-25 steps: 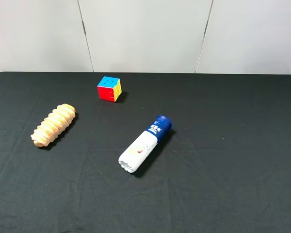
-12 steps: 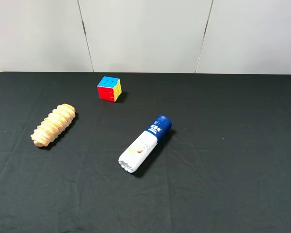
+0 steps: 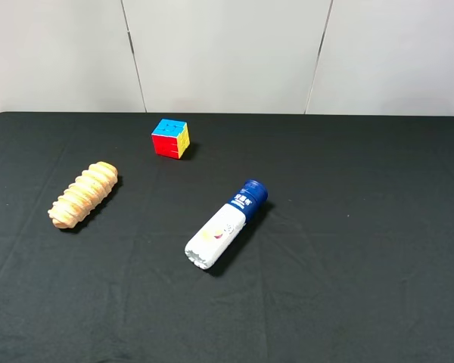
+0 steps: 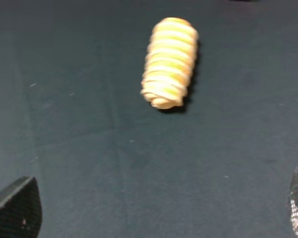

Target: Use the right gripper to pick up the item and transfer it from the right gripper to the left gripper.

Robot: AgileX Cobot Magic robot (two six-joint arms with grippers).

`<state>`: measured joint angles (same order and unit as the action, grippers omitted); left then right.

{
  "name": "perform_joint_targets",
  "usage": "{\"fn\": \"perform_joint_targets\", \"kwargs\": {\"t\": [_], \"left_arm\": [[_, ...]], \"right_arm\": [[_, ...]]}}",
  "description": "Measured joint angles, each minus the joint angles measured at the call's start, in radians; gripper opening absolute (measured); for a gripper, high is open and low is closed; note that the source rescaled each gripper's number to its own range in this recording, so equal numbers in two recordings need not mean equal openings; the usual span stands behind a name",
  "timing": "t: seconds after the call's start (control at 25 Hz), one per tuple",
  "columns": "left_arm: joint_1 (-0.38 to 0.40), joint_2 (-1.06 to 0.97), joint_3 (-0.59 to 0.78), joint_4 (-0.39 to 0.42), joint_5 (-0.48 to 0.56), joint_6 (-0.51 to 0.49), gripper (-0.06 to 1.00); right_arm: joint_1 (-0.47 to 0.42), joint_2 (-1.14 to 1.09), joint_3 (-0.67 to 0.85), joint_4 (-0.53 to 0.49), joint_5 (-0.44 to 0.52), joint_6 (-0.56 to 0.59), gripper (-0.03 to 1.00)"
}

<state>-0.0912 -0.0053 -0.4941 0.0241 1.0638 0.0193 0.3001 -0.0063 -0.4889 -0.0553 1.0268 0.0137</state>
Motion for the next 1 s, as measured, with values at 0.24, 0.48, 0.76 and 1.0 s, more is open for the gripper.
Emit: {"fn": "perform_joint_targets", "kwargs": {"t": [0.24,0.48,0.76,1.0], "left_arm": [[0.074,0.000,0.000,0.000,0.000,0.000,0.99],[0.077,0.000,0.000,0.000,0.000,0.000,0.99],[0.077,0.000,0.000,0.000,0.000,0.001,0.99],[0.077,0.000,0.000,0.000,0.000,0.001,0.99]], "right_arm": [[-0.187,0.000,0.000,0.000,0.000,0.000,1.00],[-0.337,0.000,0.000,0.000,0.000,0.000,1.00],[-0.343,0.000,0.000,0.000,0.000,0.000,1.00],[-0.343,0.000,0.000,0.000,0.000,0.000,1.00]]}}
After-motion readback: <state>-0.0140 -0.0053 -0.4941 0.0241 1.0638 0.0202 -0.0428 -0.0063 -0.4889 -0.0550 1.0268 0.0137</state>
